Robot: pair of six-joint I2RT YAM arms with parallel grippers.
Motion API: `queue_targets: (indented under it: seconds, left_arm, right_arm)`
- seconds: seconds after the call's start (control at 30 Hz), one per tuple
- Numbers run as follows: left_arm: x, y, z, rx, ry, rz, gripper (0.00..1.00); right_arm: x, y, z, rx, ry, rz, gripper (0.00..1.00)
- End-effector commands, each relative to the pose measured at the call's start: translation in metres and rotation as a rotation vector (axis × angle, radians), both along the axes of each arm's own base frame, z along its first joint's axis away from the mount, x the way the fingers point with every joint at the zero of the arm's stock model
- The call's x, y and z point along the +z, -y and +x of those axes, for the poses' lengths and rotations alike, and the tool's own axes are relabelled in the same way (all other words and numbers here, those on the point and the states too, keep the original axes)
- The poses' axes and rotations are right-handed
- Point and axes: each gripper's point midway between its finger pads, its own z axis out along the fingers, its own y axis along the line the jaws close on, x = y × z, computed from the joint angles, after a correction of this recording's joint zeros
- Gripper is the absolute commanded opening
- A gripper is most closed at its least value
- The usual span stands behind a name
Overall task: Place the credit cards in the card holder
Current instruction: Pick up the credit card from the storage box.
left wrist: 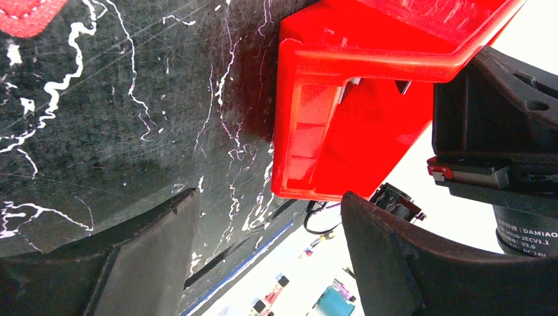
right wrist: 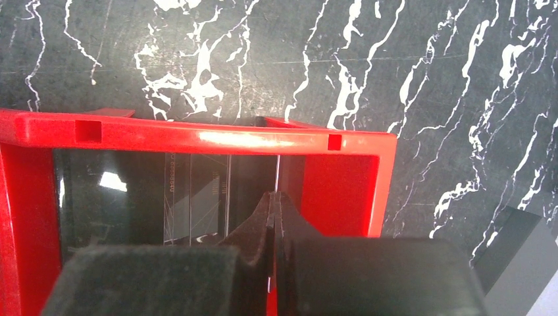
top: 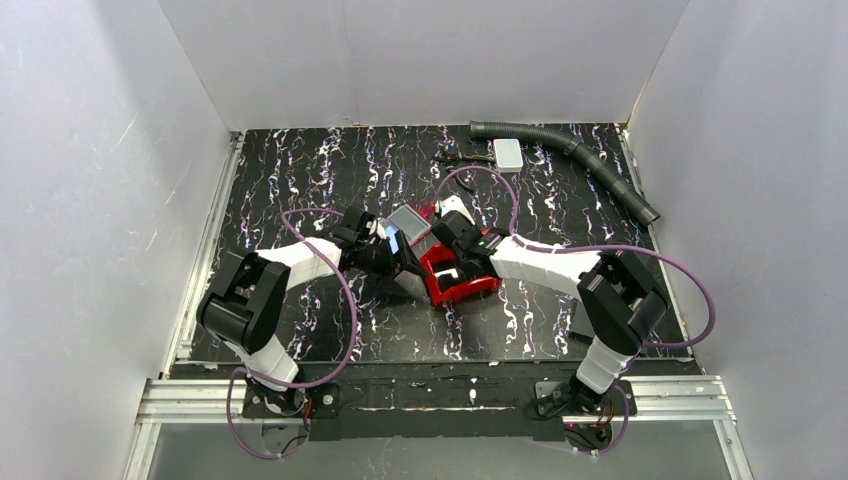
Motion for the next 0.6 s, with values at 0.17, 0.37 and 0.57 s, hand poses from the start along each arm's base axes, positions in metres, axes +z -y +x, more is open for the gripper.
queue_targets:
  seconds: [0.17,0.37,0.57]
  left_arm:
    - [0.018,0.003,0.003,-0.010,0.046,-0.018,0.76]
    - [0.020,0.003,0.003,-0.015,0.046,-0.016,0.76]
    - [0.022,0.003,0.003,-0.020,0.048,-0.015,0.76]
  right_arm:
    - [0.025,0.020,0.003,-0.053,0.059,-0.012,0.01]
    - [0.024,0.028,0.000,-0.066,0.048,0.000,0.03]
    - [0.018,0.030,-0.002,-0.068,0.029,0.019,0.10]
